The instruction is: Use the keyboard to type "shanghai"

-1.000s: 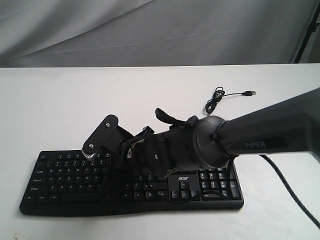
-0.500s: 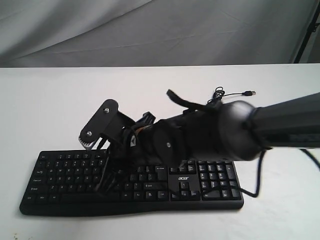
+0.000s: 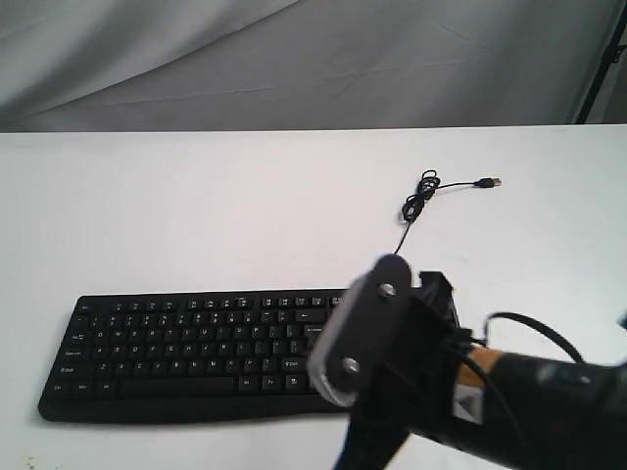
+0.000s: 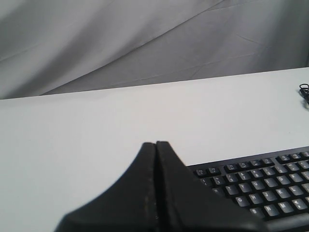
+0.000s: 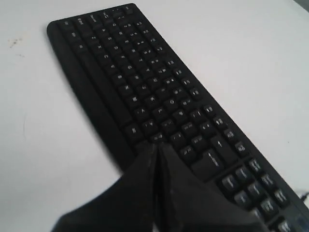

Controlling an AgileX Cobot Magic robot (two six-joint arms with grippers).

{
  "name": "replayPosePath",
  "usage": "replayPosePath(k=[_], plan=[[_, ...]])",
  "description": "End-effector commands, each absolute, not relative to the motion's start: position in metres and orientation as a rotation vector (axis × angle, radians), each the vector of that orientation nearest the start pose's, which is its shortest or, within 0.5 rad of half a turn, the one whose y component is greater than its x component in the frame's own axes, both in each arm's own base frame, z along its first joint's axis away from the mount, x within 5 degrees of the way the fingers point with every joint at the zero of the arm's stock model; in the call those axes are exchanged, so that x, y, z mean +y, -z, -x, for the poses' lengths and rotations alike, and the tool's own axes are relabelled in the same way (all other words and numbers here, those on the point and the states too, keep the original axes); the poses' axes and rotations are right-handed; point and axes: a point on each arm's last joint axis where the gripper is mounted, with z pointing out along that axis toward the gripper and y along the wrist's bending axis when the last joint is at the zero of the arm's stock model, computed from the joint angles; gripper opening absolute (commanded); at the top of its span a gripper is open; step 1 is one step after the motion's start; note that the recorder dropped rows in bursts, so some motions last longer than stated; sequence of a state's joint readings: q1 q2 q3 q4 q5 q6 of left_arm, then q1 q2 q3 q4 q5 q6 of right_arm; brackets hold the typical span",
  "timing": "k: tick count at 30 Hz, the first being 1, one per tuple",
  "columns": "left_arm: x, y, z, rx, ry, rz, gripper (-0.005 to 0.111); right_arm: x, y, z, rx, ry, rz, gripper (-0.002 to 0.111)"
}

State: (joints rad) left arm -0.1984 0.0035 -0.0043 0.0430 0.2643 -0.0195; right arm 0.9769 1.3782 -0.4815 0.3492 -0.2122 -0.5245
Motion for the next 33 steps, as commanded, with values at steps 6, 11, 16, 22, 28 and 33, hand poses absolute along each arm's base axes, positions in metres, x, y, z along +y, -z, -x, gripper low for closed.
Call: replayPosePath(k=[6, 11, 16, 22, 28, 33], plan=[[-0.010, -0.190, -0.054, 1.735, 0.124, -0.185, 0.000, 0.143, -0.189, -0.104, 1.783, -0.393, 1.127, 0.000], [-0.010, -0.190, -0.054, 1.735, 0.124, -0.185, 0.000, 0.127, -0.225, -0.093, 1.619, -0.477, 0.985, 0.000], [-0.010, -0.190, -0.054, 1.735, 0.124, -0.185, 0.000, 0.095, -0.243, -0.082, 1.503, -0.493, 0.838, 0.000], [-0.010, -0.190, -0.054, 1.735, 0.124, -0.185, 0.000, 0.048, -0.231, -0.075, 1.606, -0.388, 0.511, 0.000], [-0.010, -0.190, -0.054, 1.735, 0.124, -0.185, 0.000, 0.029, -0.229, -0.056, 1.630, -0.344, 0.366, 0.000], [-0.010, -0.190, -0.054, 1.735, 0.124, -0.185, 0.000, 0.028, -0.228, -0.052, 1.636, -0.339, 0.361, 0.000]])
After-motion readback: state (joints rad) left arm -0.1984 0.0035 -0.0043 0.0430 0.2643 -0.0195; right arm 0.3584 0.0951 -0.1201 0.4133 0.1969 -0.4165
